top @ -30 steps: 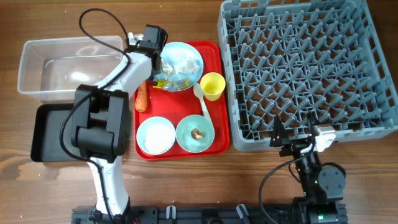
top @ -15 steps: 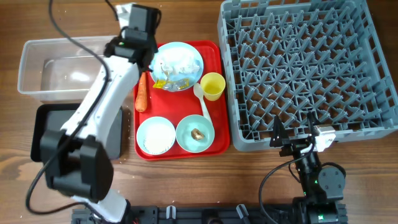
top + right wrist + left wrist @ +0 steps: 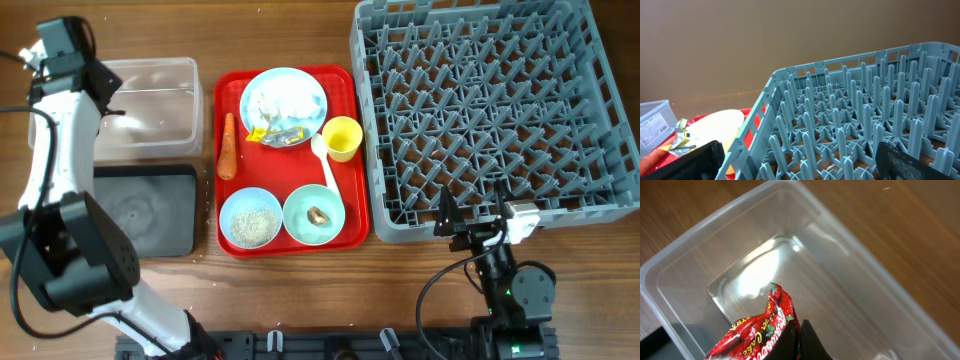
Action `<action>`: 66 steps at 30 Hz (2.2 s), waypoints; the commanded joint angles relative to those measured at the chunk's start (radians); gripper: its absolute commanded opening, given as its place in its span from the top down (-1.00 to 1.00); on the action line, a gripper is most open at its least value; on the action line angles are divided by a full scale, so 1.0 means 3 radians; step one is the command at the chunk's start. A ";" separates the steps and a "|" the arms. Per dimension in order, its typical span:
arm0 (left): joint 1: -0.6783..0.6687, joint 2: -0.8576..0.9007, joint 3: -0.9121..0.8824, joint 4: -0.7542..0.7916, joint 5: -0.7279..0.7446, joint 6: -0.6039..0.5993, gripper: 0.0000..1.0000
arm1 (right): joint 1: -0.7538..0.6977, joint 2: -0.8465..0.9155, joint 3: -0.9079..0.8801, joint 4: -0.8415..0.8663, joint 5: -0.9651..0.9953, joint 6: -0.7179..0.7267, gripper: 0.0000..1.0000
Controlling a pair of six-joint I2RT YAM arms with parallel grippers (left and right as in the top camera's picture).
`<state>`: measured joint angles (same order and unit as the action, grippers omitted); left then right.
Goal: Sort waste into correct bins and load items into the dishwasher rack
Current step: 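Move left gripper over the clear bin and release the wrapper, then grasp the silver-yellow foil wrapper on the plate with left gripper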
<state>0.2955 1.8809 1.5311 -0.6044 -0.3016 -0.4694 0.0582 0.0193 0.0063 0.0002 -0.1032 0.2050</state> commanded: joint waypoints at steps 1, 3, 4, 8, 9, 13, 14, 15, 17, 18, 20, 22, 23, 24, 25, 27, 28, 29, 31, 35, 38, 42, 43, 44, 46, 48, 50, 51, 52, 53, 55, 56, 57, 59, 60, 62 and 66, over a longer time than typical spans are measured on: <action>0.0079 0.0287 0.0033 0.0090 0.0170 -0.0159 0.92 | 0.0014 -0.0005 -0.0004 0.0018 0.0037 0.0024 -0.99; 0.0081 0.0406 0.0033 0.0192 0.0170 -0.0178 0.92 | 0.0014 -0.0005 -0.0004 0.0017 0.0037 0.0025 -1.00; 0.0081 0.0458 0.0033 0.0228 0.0170 -0.0226 0.92 | 0.0014 -0.0005 -0.0004 0.0018 0.0037 0.0023 -0.99; 0.0083 0.0474 0.0034 0.0313 0.0169 -0.0195 -0.04 | 0.0014 -0.0005 -0.0004 0.0018 0.0037 0.0023 -0.99; 0.0081 0.0465 0.0034 0.0341 0.0170 -0.0173 -0.06 | 0.0014 -0.0005 -0.0004 0.0018 0.0037 0.0024 -0.99; 0.0075 0.0357 0.0037 0.0399 0.0188 -0.0001 -0.45 | 0.0014 -0.0005 -0.0004 0.0017 0.0037 0.0024 -0.99; 0.0075 0.0326 0.0041 0.0402 0.0257 0.0070 -0.48 | 0.0014 -0.0005 -0.0004 0.0018 0.0037 0.0023 -1.00; 0.0075 0.0281 0.0047 0.0408 0.0374 0.0164 -0.49 | 0.0014 -0.0005 -0.0004 0.0018 0.0037 0.0023 -0.99; 0.0071 0.0156 0.0048 0.0406 0.0633 0.0270 -0.48 | 0.0014 -0.0005 -0.0004 0.0018 0.0037 0.0024 -0.99; 0.0055 0.0050 0.0048 0.0370 0.0806 0.0286 -0.40 | 0.0014 -0.0005 -0.0004 0.0018 0.0037 0.0023 -1.00; -0.0027 -0.0184 0.0048 0.0215 0.1047 0.0323 -0.40 | 0.0014 -0.0005 -0.0004 0.0017 0.0037 0.0024 -0.99; -0.0158 -0.0364 0.0048 0.0051 0.1067 0.0323 -0.47 | 0.0014 -0.0005 -0.0004 0.0018 0.0037 0.0023 -1.00; -0.0264 -0.0456 0.0048 -0.0051 0.1068 0.0320 -0.54 | 0.0014 -0.0005 -0.0004 0.0018 0.0037 0.0023 -0.99; -0.0360 -0.0507 0.0048 -0.0134 0.1083 0.0320 -0.62 | 0.0014 -0.0005 -0.0004 0.0017 0.0037 0.0023 -0.99; -0.0437 -0.0526 0.0048 -0.0189 0.1119 0.0320 -0.66 | 0.0014 -0.0005 -0.0004 0.0018 0.0037 0.0023 -0.98; -0.0684 -0.0504 0.0031 -0.0336 0.1205 0.0323 -0.67 | 0.0014 -0.0005 -0.0004 0.0018 0.0037 0.0023 -1.00; -0.0809 -0.0470 0.0017 -0.0389 0.1204 0.0336 -0.54 | 0.0014 -0.0005 -0.0004 0.0018 0.0037 0.0024 -0.99; -0.0914 -0.0423 0.0006 -0.0431 0.1204 0.0379 -0.44 | 0.0014 -0.0005 -0.0004 0.0018 0.0037 0.0024 -0.99; -0.1141 -0.0317 -0.0041 -0.0512 0.1203 0.0510 -0.41 | 0.0014 -0.0005 -0.0004 0.0018 0.0037 0.0023 -0.99; -0.1567 -0.0010 -0.0095 -0.0717 0.1204 0.0507 -0.38 | 0.0014 -0.0005 -0.0004 0.0018 0.0037 0.0023 -0.99; -0.1737 0.0195 -0.0095 -0.0795 0.1202 0.0507 -0.38 | 0.0014 -0.0005 -0.0004 0.0018 0.0037 0.0023 -0.99; -0.1787 0.0418 -0.0095 -0.0793 0.1205 0.0504 -0.38 | 0.0014 -0.0005 -0.0004 0.0018 0.0037 0.0023 -1.00; -0.1787 0.0468 -0.0095 -0.0793 0.1204 0.0505 -0.38 | 0.0014 -0.0005 -0.0004 0.0018 0.0037 0.0024 -0.99; -0.1787 0.0530 -0.0095 -0.0793 0.1204 0.0505 -0.38 | 0.0014 -0.0005 -0.0004 0.0018 0.0037 0.0024 -0.99; -0.1787 0.0599 -0.0095 -0.0793 0.1204 0.0505 -0.38 | 0.0014 -0.0005 -0.0004 0.0018 0.0037 0.0023 -1.00; -0.1787 0.0614 -0.0095 -0.0790 0.1204 0.0505 -0.30 | 0.0014 -0.0005 -0.0004 0.0018 0.0037 0.0024 -0.99; -0.1787 0.0614 -0.0095 -0.0778 0.1204 0.0505 -0.04 | 0.0014 -0.0005 -0.0004 0.0017 0.0037 0.0024 -0.99; -0.1787 0.0614 -0.0095 -0.0777 0.1204 0.0505 0.08 | 0.0014 -0.0005 -0.0004 0.0017 0.0037 0.0024 -1.00; -0.1787 0.0614 -0.0095 -0.0777 0.1204 0.0505 0.19 | 0.0014 -0.0005 -0.0004 0.0018 0.0037 0.0023 -0.99; -0.1787 0.0614 -0.0095 -0.0777 0.1203 0.0506 0.40 | 0.0014 -0.0005 -0.0004 0.0017 0.0037 0.0024 -0.99; -0.1787 0.0613 -0.0095 -0.0778 0.1204 0.0506 0.65 | 0.0014 -0.0005 -0.0004 0.0018 0.0037 0.0024 -0.99; -0.1787 0.0613 -0.0095 -0.0781 0.1205 0.0505 0.73 | 0.0014 -0.0005 -0.0004 0.0018 0.0037 0.0024 -1.00; -0.1787 0.0613 -0.0095 -0.0785 0.1208 0.0506 0.82 | 0.0014 -0.0005 -0.0004 0.0018 0.0037 0.0023 -1.00; -0.1787 0.0594 -0.0094 -0.0811 0.1216 0.0506 0.89 | 0.0014 -0.0005 -0.0004 0.0018 0.0037 0.0024 -1.00; -0.1787 0.0581 -0.0094 -0.0819 0.1216 0.0506 0.92 | 0.0014 -0.0005 -0.0004 0.0018 0.0037 0.0023 -0.99; -0.1785 0.0528 -0.0094 -0.0820 0.1216 0.0506 0.92 | 0.0014 -0.0005 -0.0004 0.0018 0.0037 0.0023 -1.00; -0.1783 0.0235 -0.0092 -0.0816 0.1213 0.0509 0.92 | 0.0014 -0.0005 -0.0004 0.0018 0.0037 0.0024 -1.00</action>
<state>-0.2440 2.0449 1.5093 -0.8494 0.0517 -0.3195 0.0582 0.0193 0.0063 0.0002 -0.1032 0.2050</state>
